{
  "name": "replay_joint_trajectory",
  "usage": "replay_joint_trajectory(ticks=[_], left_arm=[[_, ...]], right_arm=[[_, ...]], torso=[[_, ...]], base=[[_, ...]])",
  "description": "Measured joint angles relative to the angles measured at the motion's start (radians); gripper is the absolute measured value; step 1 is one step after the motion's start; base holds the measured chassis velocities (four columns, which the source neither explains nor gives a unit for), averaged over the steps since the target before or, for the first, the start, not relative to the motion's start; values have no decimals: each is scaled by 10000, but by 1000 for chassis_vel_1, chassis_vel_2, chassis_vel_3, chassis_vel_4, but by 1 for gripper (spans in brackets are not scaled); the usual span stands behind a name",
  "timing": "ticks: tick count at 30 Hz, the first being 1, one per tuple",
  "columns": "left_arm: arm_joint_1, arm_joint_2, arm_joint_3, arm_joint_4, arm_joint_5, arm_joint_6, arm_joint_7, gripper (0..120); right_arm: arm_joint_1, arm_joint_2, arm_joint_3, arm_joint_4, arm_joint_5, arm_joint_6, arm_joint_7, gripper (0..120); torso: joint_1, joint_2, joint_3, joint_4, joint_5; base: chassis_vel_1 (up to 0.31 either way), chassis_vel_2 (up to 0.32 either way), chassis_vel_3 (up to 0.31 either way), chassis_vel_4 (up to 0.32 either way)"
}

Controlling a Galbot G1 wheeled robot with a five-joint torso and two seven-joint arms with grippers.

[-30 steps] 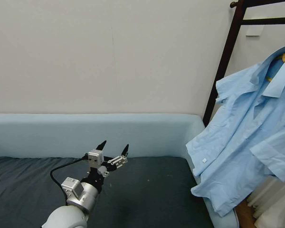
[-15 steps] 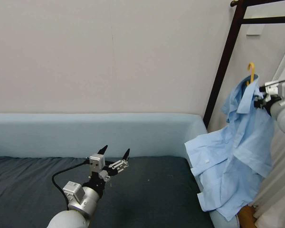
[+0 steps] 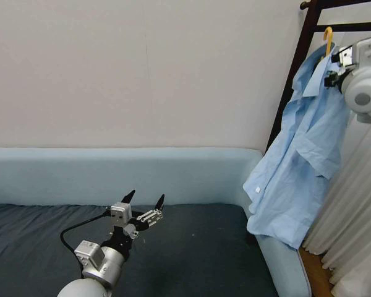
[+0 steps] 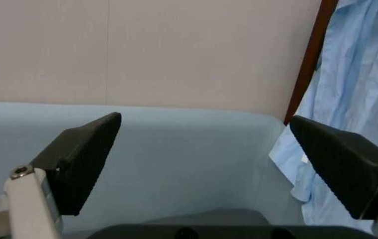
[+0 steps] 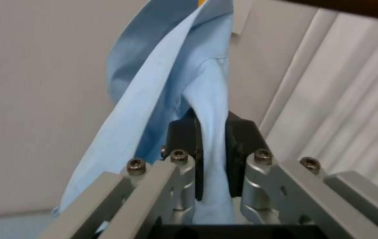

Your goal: Pick up the clothes from the sofa and hang them on the clothes hanger.

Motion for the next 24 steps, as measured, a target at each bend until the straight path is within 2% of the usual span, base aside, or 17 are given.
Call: replay_joint_trajectory(ticks=[7,9,21,24], left_arm=[[455,3,-466,-177,525,0,-36,100],[538,26,-595,-258,534,0,-42,100],[756,0,-770,-344,551,-31,-48,100],[803,46,-877,-359,541,-80,-47,100]], right_arm=[[923,888,-134,-1353,1385,-10,954,8],[1134,1137,-205,-1913,1483,-9,975,8],[1208,1826,-264,-3183,1541,20,1015,8],[1226,2284,-133,-4002,1430,95,924,8]], torso=[[0,1,-1,1,-1],[0,1,-2,1,-1],[0,1,-1,-2,2],[-1,0,0,1,1]], base=[[0,0,0,0],[0,0,0,0],[0,0,0,0],[0,0,0,0]])
